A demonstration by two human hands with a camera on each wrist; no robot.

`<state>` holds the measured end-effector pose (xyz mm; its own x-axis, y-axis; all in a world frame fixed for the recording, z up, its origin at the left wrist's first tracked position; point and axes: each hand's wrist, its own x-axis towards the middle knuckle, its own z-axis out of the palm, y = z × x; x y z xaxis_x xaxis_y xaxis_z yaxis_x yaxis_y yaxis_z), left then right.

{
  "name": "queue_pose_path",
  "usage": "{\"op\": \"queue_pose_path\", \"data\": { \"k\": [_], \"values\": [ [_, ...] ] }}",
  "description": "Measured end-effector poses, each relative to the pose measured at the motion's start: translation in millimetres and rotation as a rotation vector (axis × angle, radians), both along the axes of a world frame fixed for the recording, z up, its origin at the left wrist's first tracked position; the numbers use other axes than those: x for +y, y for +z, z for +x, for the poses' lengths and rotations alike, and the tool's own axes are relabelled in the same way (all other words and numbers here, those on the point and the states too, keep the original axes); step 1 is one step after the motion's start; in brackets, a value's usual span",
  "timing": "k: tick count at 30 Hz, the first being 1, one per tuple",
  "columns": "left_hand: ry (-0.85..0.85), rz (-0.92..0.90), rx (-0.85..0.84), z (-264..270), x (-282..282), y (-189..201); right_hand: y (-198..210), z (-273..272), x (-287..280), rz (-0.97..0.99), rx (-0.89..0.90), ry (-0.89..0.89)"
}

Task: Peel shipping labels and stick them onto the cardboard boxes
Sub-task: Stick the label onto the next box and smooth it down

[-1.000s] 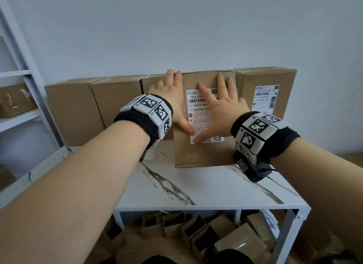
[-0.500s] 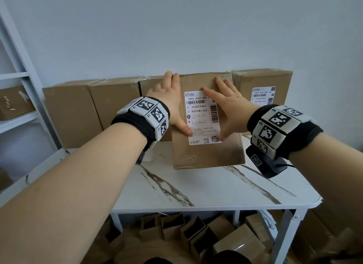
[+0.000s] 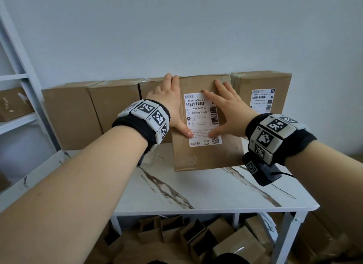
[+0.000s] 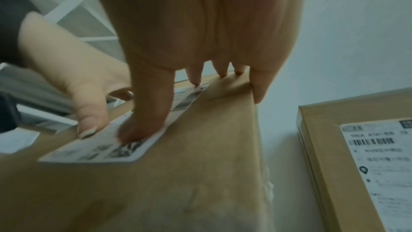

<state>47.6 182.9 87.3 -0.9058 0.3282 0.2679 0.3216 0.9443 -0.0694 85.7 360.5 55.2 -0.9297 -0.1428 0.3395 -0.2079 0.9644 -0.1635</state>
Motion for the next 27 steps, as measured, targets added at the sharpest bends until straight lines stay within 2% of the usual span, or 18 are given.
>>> {"op": "queue_pose_path", "data": {
  "k": [5, 14, 23, 27],
  "values": [
    [0.006, -0.003, 0.002, -1, 1, 0, 4, -6, 6, -0.054, 0.097, 0.014],
    [-0.001, -0.008, 0.013, -2, -1, -1, 3, -2, 6, 0.081, -0.033, 0.005],
    [-0.019, -0.003, 0.041, -2, -1, -2, 10, -8, 9, -0.127, 0.102, -0.024],
    [-0.031, 0.009, 0.057, -1, -2, -4, 19, -13, 6, -0.158, 0.128, -0.074]
  ]
}}
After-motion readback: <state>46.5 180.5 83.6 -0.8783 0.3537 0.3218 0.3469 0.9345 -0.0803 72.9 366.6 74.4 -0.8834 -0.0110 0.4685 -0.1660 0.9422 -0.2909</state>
